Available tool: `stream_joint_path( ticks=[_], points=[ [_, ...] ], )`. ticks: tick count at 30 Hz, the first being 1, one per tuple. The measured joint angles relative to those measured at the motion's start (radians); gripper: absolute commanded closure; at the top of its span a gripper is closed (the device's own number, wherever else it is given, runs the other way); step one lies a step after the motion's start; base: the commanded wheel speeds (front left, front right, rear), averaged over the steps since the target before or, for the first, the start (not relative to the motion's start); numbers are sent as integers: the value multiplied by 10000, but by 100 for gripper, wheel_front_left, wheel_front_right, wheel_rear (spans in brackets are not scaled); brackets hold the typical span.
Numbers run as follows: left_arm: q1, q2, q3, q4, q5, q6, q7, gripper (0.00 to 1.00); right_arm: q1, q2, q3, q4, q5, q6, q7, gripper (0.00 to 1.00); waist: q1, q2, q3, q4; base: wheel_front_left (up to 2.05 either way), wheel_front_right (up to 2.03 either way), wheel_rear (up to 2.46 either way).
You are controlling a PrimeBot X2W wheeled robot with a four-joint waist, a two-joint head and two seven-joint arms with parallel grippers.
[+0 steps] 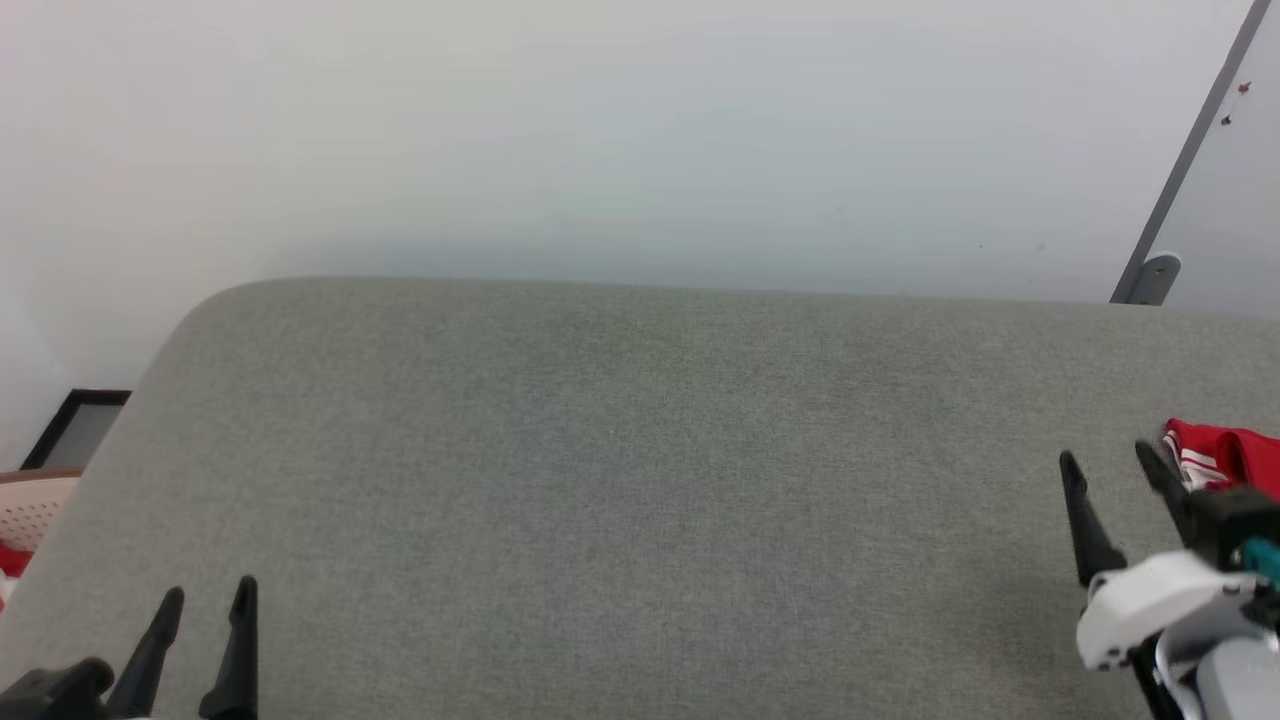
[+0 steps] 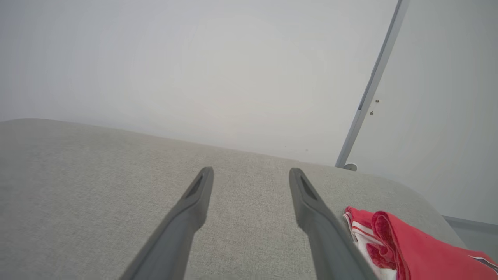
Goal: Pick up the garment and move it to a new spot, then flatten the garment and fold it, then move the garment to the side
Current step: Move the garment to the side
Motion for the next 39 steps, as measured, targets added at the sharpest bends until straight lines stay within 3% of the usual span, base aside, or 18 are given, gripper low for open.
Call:
stream_joint_path(
  ticks=[11,20,39],
  points=[
    [328,-374,644,79,500,-48,-2,0,1933,882,-1026,-1682,-531,0,-13,0,0,0,-85,0,0,0,0],
    [492,-263,414,15,734,-58,-2,0,2788,1442,-1216,-2391,-800,0,-13,0,0,0,-71,-89,0,0,0],
    [589,50,-253,-107,500,-58,-2,0,3150,1743,-1139,-2964,-993,0,-13,0,0,0,-68,-269,0,0,0]
  ],
)
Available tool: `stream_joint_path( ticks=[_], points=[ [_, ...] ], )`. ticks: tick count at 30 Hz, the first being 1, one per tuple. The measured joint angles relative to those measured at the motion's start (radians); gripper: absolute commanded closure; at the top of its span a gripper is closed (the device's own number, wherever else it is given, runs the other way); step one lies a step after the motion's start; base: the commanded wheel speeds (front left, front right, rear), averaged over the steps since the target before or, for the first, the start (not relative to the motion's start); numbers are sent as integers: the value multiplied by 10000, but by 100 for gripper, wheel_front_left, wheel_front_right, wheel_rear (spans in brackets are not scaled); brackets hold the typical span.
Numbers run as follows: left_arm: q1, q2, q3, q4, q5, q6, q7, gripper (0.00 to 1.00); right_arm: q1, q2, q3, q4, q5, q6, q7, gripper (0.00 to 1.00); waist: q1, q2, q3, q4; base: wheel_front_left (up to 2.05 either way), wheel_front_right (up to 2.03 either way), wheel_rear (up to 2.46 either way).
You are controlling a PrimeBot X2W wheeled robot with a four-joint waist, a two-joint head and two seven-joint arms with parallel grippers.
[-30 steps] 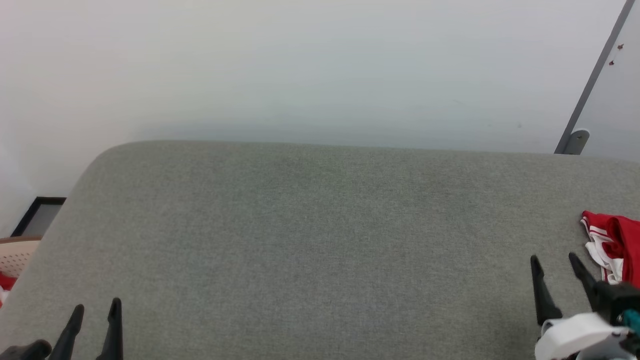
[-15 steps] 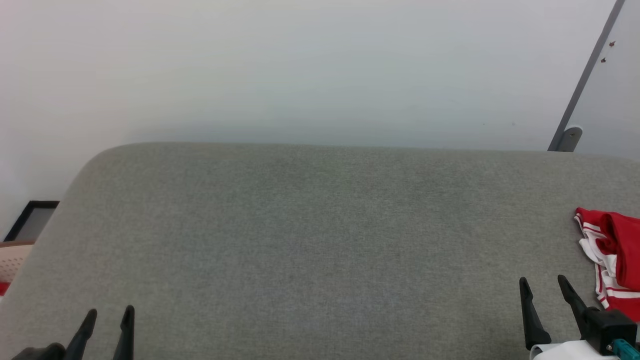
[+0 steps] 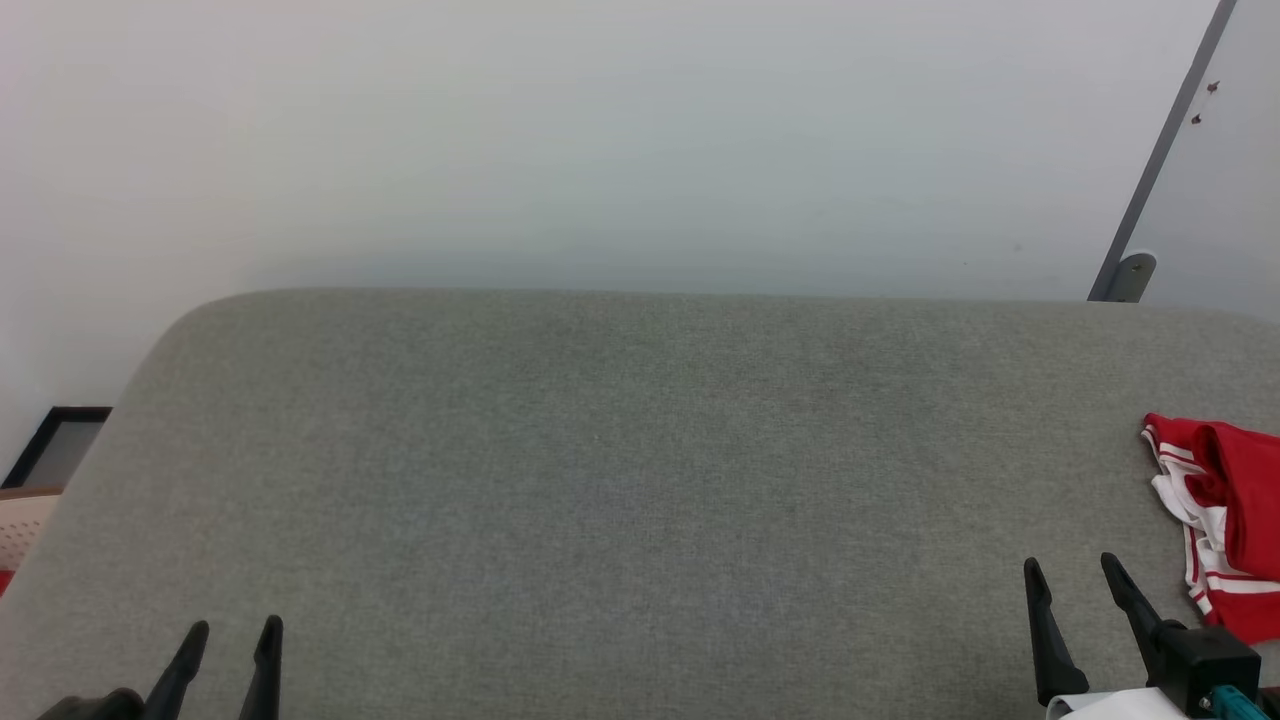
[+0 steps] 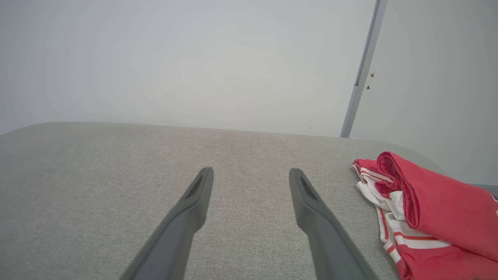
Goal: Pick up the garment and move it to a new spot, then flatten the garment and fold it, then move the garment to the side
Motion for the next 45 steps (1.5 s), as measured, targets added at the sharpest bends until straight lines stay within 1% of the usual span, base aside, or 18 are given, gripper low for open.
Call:
stream_joint_path(
  ticks=[6,9,10,15,32,45],
  points=[
    [26,-10,63,-146,-31,0,0,0,74,29,0,-21,-13,0,0,0,0,0,-6,51,0,0,0],
    [98,-104,245,-320,-35,0,0,0,74,65,8,-44,-29,0,0,0,0,0,-9,75,0,0,0],
    [100,-150,249,-297,-35,0,4,100,79,71,0,2,-27,0,4,100,0,0,-9,78,0,0,0],
    [259,-619,123,59,-178,0,148,100,309,130,-44,431,169,2,178,100,0,0,4,77,0,0,0],
    [-163,-1266,378,52,-2487,0,947,100,171,174,-125,249,3534,0,951,100,0,0,128,50,0,0,0],
    [-536,-1676,556,29,-3983,0,1461,100,-51,226,-205,107,5657,0,1444,100,0,0,221,30,0,0,0]
  ],
)
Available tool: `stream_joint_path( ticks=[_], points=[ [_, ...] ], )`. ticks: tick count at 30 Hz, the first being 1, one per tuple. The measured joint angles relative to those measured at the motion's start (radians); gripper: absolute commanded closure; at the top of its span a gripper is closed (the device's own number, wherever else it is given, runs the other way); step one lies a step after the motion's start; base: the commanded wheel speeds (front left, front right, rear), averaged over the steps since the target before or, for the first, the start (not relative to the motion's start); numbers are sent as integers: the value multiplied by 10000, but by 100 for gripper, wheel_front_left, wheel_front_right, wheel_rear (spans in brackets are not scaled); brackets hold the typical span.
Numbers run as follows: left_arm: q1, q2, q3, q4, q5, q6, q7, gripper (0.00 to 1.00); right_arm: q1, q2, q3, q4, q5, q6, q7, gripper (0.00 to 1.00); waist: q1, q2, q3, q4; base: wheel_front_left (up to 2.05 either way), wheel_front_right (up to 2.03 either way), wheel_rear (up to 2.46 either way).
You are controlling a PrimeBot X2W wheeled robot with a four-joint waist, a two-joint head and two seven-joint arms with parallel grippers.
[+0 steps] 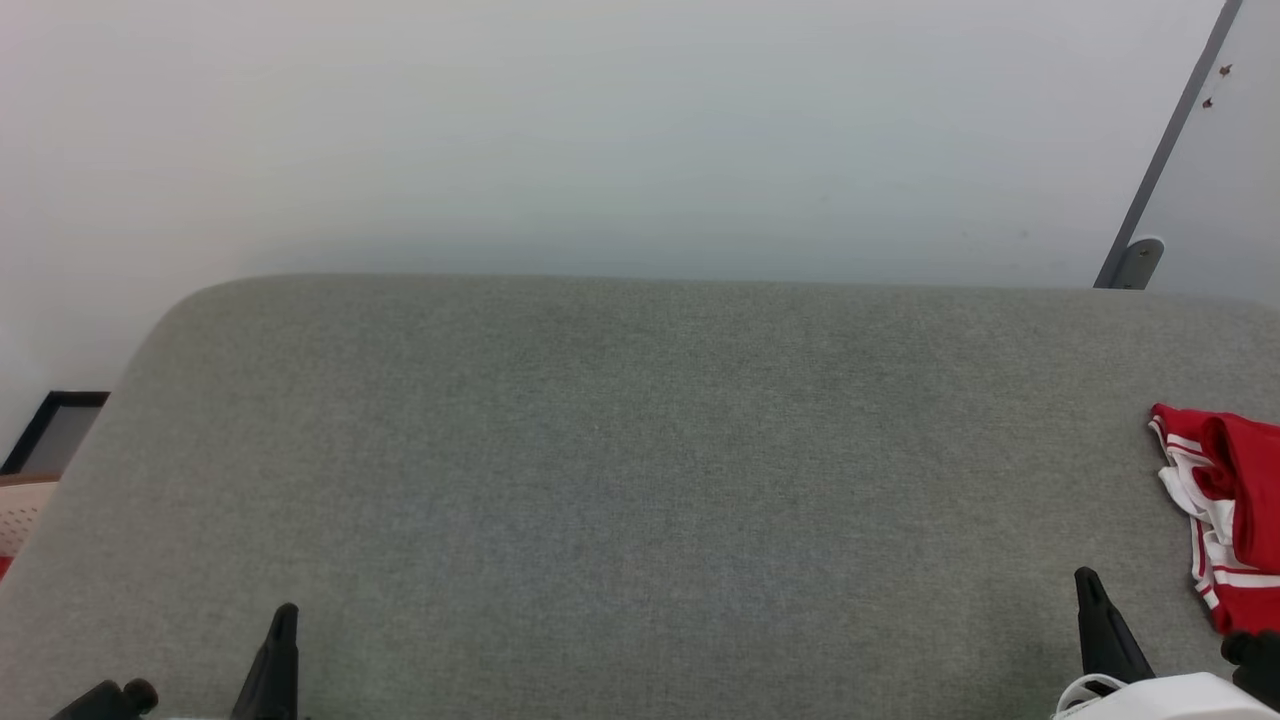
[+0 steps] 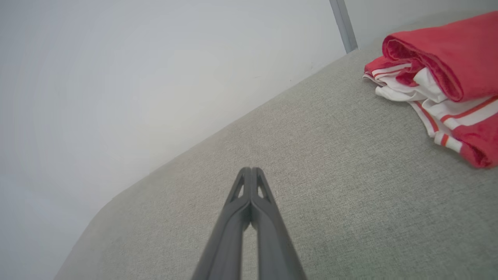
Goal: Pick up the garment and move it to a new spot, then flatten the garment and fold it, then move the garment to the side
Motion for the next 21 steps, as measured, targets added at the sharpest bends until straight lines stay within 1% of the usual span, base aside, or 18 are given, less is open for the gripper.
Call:
stream_joint_path(
  ticks=[21],
  points=[
    [-485,-585,245,-36,-2000,0,692,100,-245,42,-123,-153,2932,0,694,100,0,0,150,-32,0,0,0]
  ],
)
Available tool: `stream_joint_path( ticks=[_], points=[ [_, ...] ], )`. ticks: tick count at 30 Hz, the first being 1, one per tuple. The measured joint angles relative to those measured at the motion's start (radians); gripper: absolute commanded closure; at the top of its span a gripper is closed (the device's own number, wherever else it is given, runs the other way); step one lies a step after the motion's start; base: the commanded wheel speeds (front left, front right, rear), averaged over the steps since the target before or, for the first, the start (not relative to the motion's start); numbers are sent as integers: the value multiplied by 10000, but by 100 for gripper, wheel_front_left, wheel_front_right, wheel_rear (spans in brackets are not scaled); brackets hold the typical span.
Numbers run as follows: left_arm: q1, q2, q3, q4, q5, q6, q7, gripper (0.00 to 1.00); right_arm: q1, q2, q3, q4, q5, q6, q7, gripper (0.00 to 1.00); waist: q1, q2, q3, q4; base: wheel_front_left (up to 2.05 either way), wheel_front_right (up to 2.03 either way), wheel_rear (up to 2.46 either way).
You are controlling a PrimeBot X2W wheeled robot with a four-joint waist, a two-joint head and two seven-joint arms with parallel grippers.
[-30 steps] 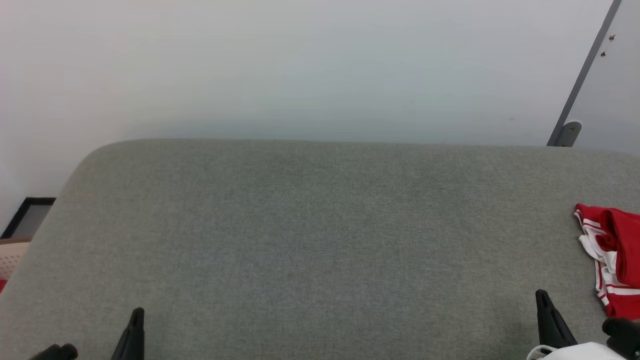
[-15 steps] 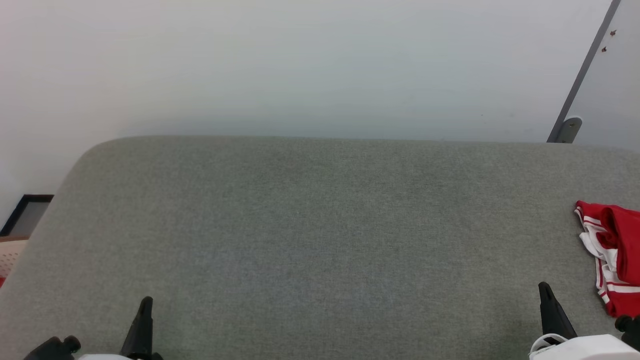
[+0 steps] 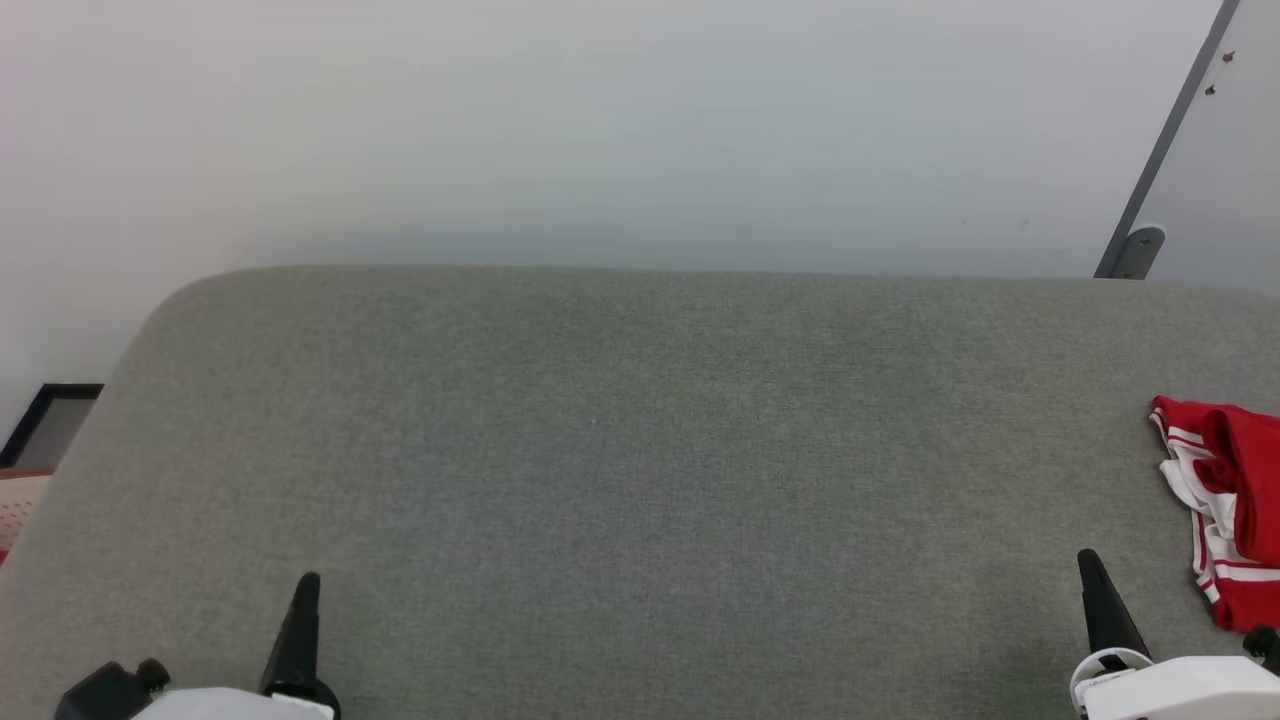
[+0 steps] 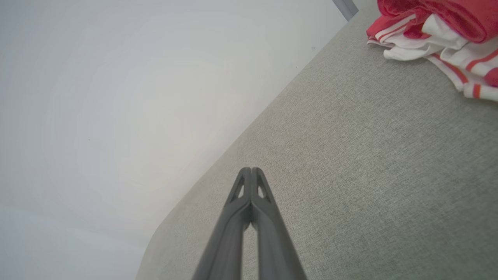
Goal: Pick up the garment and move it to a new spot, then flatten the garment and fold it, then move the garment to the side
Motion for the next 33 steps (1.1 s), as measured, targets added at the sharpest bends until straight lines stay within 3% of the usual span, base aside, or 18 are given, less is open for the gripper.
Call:
stream_joint_path(
  ticks=[33],
  points=[
    [-593,-729,288,-52,-2452,0,830,100,-356,36,-121,-198,3557,0,846,100,0,0,236,-51,0,0,0]
  ],
)
